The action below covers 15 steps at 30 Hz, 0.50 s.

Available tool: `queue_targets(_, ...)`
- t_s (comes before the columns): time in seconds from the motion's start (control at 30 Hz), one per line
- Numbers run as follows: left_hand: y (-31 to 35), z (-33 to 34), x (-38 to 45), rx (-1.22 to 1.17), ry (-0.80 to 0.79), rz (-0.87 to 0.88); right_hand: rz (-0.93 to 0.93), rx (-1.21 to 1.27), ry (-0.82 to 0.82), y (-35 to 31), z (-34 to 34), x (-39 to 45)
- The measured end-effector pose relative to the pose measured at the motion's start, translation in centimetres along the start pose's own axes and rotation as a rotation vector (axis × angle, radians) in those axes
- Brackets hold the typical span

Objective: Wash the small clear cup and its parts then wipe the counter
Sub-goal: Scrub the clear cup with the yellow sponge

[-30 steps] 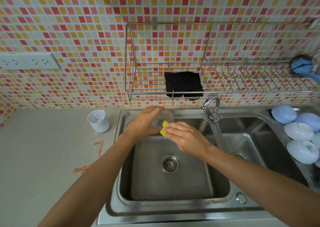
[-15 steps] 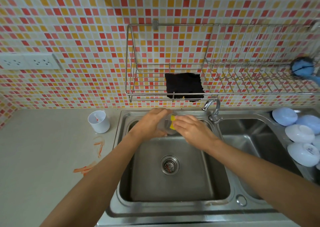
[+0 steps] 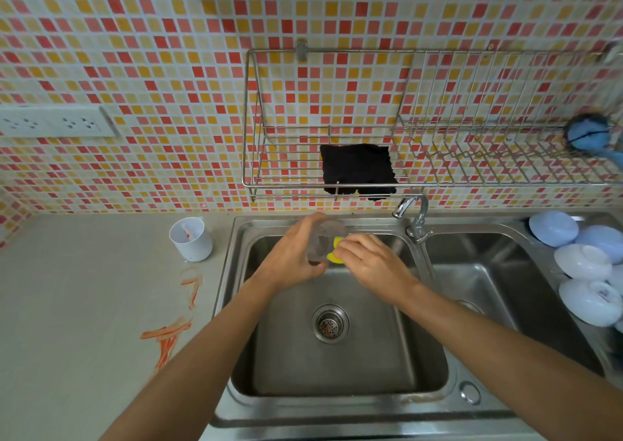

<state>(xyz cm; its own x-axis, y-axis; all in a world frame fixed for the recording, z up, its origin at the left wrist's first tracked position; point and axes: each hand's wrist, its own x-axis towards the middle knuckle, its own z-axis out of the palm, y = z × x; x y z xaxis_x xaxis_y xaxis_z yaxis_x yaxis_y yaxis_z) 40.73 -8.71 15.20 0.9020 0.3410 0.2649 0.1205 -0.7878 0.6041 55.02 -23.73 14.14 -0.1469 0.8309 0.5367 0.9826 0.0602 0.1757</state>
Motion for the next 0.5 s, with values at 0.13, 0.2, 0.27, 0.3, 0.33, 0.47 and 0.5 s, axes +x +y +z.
queue_targets(0.13,-0.2,0.2,0.0,0.039,0.07,-0.01,0.029,0.073,0.039,-1.1,0.4,0.4)
queue_targets(0.2,-0.4,-0.1,0.0,0.099,0.067,0.016,0.001,0.107,-0.012,-1.3,0.3,0.3)
queue_targets(0.27,-0.7,-0.5,-0.1,0.194,0.057,0.06,-0.05,0.07,-0.087,-0.7,0.0,0.1)
queue_targets(0.3,-0.8,-0.7,-0.1,0.227,0.047,0.064,-0.059,0.037,-0.108,-0.1,-0.2,0.1)
queue_targets(0.33,-0.8,-0.8,-0.1,0.235,0.028,0.057,-0.047,0.004,-0.111,0.5,-0.5,0.3)
queue_targets(0.47,-0.6,-1.5,0.9,0.211,-0.058,0.061,0.057,0.0,-0.092,0.3,-0.7,0.8)
queue_targets(0.5,-0.7,-1.6,1.0,0.222,-0.068,0.077,0.052,0.04,-0.111,-0.4,-0.5,0.4)
